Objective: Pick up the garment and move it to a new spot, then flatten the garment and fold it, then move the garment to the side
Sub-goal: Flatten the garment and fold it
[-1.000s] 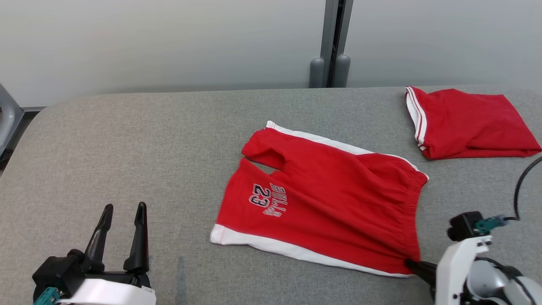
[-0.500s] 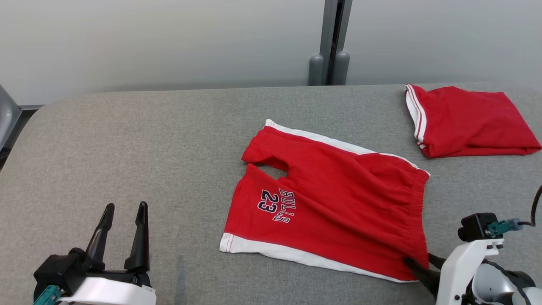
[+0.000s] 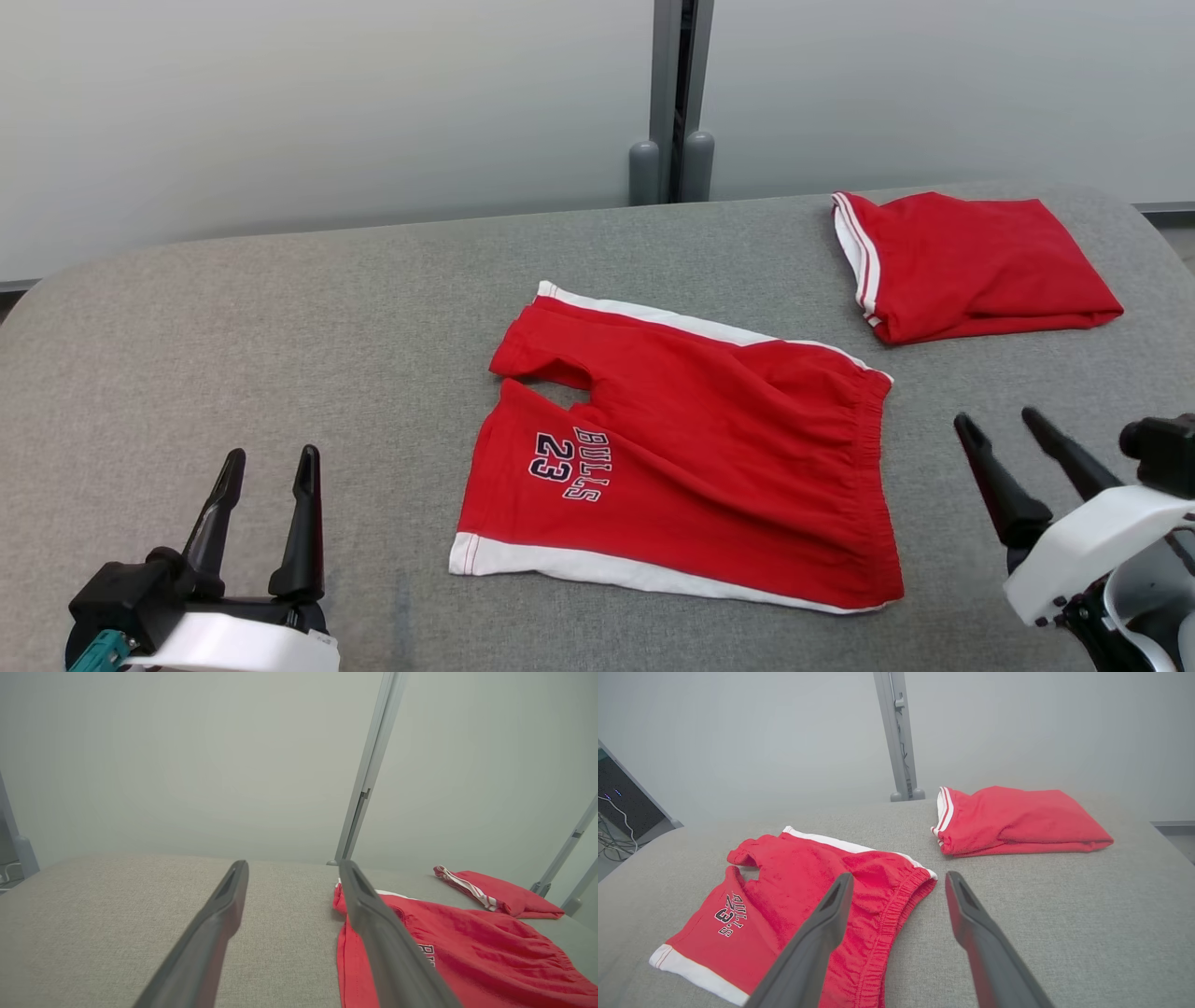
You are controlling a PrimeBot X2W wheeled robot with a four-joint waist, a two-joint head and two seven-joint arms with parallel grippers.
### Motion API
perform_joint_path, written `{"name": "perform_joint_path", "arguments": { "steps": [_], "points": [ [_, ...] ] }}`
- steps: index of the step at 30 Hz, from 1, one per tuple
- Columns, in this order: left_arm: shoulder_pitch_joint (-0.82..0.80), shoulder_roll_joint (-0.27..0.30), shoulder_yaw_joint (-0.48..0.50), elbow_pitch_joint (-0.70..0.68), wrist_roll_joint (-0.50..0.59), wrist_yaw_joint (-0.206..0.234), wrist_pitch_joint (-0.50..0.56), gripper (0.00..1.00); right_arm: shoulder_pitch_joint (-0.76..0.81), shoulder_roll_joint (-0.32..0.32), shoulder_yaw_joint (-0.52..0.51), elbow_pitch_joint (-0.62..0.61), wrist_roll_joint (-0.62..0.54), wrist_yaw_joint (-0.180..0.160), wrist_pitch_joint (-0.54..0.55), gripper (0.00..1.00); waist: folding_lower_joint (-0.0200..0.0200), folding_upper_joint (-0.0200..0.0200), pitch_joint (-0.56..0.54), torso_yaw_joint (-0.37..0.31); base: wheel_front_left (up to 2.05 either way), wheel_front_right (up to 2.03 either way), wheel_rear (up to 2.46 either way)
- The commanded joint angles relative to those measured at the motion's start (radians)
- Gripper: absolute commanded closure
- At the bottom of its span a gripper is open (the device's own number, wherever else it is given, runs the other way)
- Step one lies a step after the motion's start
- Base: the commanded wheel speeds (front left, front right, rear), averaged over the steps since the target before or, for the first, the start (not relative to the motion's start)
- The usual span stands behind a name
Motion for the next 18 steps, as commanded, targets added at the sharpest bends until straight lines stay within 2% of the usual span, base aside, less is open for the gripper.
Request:
{"name": "perform_joint_path", "arguments": {
  "steps": [1, 7, 18],
  "points": [
    [-0.006, 0.007, 0.003, -0.007, 0.009, 0.005, 0.001, 0.00, -0.018, 0.009, -0.010, -0.019, -0.018, 0.000, -0.062, 0.00, 0.0000, -0.0001, -0.003, -0.009, 0.00, 0.00, 0.00],
    [0.002, 0.014, 0.001, -0.017, 0.008, 0.012, 0.006, 0.00, -0.033, 0.047, -0.013, -0.041, -0.047, 0.000, -0.260, 0.00, 0.0000, -0.0001, -0.017, -0.022, 0.00, 0.00, 0.00],
    [0.019, 0.014, -0.010, -0.031, 0.007, 0.020, 0.007, 0.00, -0.006, 0.088, 0.016, 0.019, -0.068, 0.000, -0.489, 0.00, 0.0000, -0.0001, -0.033, -0.020, 0.00, 0.00, 0.00]
  ]
}}
